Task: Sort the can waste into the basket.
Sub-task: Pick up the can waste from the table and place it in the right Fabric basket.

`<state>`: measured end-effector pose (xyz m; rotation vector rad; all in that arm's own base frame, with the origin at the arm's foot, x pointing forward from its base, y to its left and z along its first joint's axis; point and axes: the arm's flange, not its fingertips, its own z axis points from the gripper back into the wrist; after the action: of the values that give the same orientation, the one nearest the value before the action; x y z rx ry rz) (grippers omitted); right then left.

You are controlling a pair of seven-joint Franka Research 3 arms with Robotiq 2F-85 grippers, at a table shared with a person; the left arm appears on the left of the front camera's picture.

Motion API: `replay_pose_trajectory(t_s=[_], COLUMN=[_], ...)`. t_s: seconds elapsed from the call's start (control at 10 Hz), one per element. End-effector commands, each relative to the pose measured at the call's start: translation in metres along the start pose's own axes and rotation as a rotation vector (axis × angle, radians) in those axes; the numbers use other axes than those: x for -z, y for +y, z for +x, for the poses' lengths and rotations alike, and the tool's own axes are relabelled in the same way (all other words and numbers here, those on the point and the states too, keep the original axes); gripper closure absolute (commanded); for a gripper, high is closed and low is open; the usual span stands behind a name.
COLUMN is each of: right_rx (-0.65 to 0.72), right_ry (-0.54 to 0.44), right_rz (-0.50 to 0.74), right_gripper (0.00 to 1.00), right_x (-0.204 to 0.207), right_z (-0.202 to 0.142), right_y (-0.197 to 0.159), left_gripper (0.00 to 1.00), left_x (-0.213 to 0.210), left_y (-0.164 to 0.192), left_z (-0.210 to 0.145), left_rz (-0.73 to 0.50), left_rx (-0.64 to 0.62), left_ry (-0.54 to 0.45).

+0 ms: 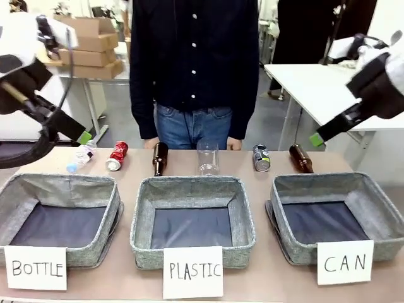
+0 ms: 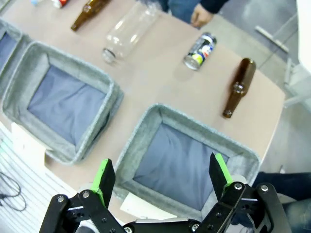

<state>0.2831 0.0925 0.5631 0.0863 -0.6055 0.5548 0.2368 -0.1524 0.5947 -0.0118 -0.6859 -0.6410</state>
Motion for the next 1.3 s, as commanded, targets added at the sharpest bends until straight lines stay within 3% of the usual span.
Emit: replay_pose_trajectory(t_s=[0.0,0.1,0.2,0.3,0.4,0.6,0.9,1.0,1.1,1.2], right_rx=[-0.095,-0.013,0.189,0.409,0.485,0.642,0.761,0.792,0.656,0.656], right_ry=[-0.033,-0.064,-0.037,-0.017,-0.044,-0.110,-0.249,-0.269,-0.231,-0.231], right_rz=[0.144,0.379,0.648,0.841,1.043,1.212,1.215,1.160,1.235,1.235], right_gripper=[0.00,0.00,0.00,0.00,0.00,0.00,0.00,0.00,0.00,0.00], right_x=[0.013,0.017,0.015,0.015,0.018,0.029,0.027,0.025,0.025,0.025], right_z=[0.005,0.007,0.003,-0.008,-0.021,-0.041,-0.069,-0.076,-0.072,-0.072], right_y=[0.000,-0.011,-0.034,-0.066,-0.093,-0.127,-0.154,-0.156,-0.156,-0.156], left_gripper=[0.00,0.00,0.00,0.00,0.00,0.00,0.00,0.00,0.00,0.00], left_x=[-0.004,0.008,0.007,0.012,0.019,0.026,0.034,0.038,0.048,0.025], left_y=[0.001,0.007,0.033,0.072,0.106,0.147,0.173,0.173,0.169,0.205], left_z=[-0.004,0.006,0.008,0.002,-0.012,-0.046,-0.098,-0.103,-0.096,-0.092], left_rz=[0.000,-0.276,-0.617,-0.800,-0.919,-0.994,-0.990,-0.964,-0.783,-1.013], left_rx=[0.006,0.056,-0.031,-0.244,-0.400,-0.579,-0.732,-0.748,-0.770,-0.748], left_ry=[0.010,-0.004,-0.077,-0.135,-0.193,-0.352,-0.463,-0.459,-0.309,-0.464])
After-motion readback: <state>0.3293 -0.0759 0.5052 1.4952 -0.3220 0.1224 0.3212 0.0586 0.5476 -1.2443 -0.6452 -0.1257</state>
